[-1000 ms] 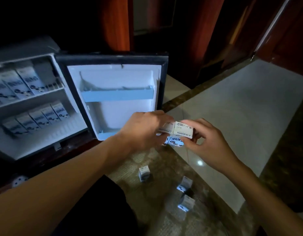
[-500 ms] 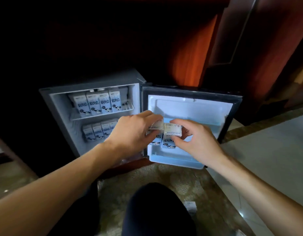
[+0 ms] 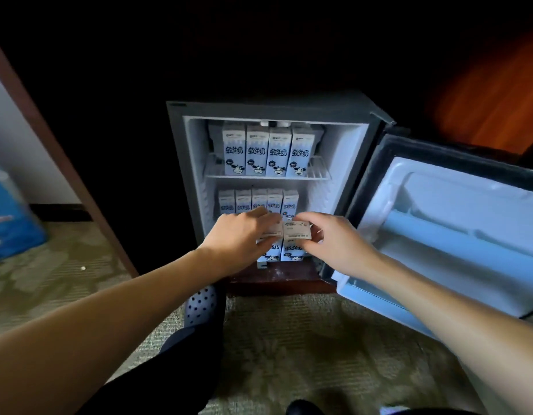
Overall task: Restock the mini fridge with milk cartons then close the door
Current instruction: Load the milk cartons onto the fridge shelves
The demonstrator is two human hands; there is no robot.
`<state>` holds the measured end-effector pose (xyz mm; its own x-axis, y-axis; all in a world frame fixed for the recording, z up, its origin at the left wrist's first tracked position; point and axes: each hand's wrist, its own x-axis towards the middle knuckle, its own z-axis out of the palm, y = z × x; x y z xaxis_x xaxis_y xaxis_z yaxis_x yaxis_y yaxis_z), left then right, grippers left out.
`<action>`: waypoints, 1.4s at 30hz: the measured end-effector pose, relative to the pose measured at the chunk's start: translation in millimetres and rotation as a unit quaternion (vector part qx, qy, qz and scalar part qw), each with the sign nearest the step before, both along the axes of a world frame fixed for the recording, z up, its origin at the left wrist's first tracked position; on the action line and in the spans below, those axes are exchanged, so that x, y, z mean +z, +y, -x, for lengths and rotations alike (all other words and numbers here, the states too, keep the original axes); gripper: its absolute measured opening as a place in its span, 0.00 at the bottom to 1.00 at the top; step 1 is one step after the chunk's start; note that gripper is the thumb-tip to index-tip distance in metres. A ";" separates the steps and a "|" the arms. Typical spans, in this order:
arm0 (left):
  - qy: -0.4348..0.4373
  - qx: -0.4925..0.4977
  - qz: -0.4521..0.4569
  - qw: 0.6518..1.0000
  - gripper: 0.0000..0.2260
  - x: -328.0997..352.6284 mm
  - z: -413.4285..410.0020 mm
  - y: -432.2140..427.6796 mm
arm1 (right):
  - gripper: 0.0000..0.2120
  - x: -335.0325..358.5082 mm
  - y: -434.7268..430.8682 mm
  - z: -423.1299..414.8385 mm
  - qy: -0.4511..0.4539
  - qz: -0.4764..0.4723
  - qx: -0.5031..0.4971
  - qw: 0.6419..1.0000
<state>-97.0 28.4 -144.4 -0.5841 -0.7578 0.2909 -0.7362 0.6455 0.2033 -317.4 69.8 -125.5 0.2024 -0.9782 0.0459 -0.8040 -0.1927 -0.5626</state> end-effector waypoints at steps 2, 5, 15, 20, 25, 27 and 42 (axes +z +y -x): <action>-0.014 0.019 -0.011 1.000 0.17 -18.9 -7.6 -16.6 | 0.24 -20.6 -20.0 -9.6 0.006 -0.010 0.009 1.000; -0.029 0.039 -0.036 0.998 0.18 -46.0 -14.7 -40.6 | 0.23 -50.7 -48.3 -21.8 0.000 -0.017 0.008 1.000; -0.025 0.092 -0.084 0.992 0.17 -113.2 -15.8 -111.3 | 0.22 -137.6 -131.5 -41.8 -0.033 -0.029 -0.037 0.998; 0.004 0.146 -0.089 0.985 0.19 -142.4 -14.4 -135.5 | 0.25 -166.9 -159.9 -55.7 -0.079 -0.017 -0.077 0.994; 0.057 0.161 -0.100 0.980 0.19 -158.9 -16.4 -154.7 | 0.27 -189.3 -180.6 -68.2 -0.127 -0.007 -0.114 0.985; 0.086 0.161 -0.096 0.978 0.20 -166.0 -13.9 -154.0 | 0.23 -198.9 -181.1 -68.2 -0.170 0.000 -0.141 0.975; 0.219 0.333 -0.243 0.884 0.09 -232.8 -4.3 -147.2 | 0.09 -255.0 -186.3 -70.5 -0.063 -0.034 -0.148 0.986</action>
<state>-92.7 -118.8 -377.2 0.1272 -0.9889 -0.0764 -0.7024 -0.1442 0.6970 -246.9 -116.5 -380.5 -0.0953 -0.9953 -0.0156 -0.7427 0.0815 -0.6647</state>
